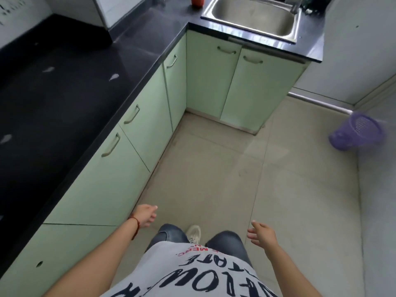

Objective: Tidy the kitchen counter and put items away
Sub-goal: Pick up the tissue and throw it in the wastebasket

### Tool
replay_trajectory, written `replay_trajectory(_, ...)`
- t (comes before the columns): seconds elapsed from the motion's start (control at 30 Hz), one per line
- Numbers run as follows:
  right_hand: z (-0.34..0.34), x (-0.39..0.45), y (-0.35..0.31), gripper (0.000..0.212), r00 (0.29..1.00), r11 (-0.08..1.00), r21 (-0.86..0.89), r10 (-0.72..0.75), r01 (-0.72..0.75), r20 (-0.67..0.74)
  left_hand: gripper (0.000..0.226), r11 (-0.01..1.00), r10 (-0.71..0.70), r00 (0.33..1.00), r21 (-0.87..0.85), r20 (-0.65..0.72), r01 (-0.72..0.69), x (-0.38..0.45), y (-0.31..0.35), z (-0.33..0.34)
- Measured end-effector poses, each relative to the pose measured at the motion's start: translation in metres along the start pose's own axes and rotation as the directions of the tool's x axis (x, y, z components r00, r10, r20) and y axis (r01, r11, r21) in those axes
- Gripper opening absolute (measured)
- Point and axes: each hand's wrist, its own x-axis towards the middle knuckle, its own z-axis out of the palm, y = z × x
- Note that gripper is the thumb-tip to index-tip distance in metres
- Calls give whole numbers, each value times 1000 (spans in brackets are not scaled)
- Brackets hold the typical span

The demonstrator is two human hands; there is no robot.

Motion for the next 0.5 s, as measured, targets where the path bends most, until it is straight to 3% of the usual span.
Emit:
replay_trajectory(0.2, 14, 46, -70, 18, 997, 987, -157, -9, 22, 79, 20, 989, 51, 998, -133, -44, -56, 20, 71, -4)
replay_trajectory(0.37, 43, 82, -147, 16, 976, 941, -311, -70, 134, 209, 19, 929, -103, 988, -365, -114, 55, 23, 67, -10)
replay_trajectory(0.5, 83, 101, -210, 15, 926, 828, -478, -122, 294, 358, 12, 804, -270, 948, -582, -170, 125, 15, 39, -8)
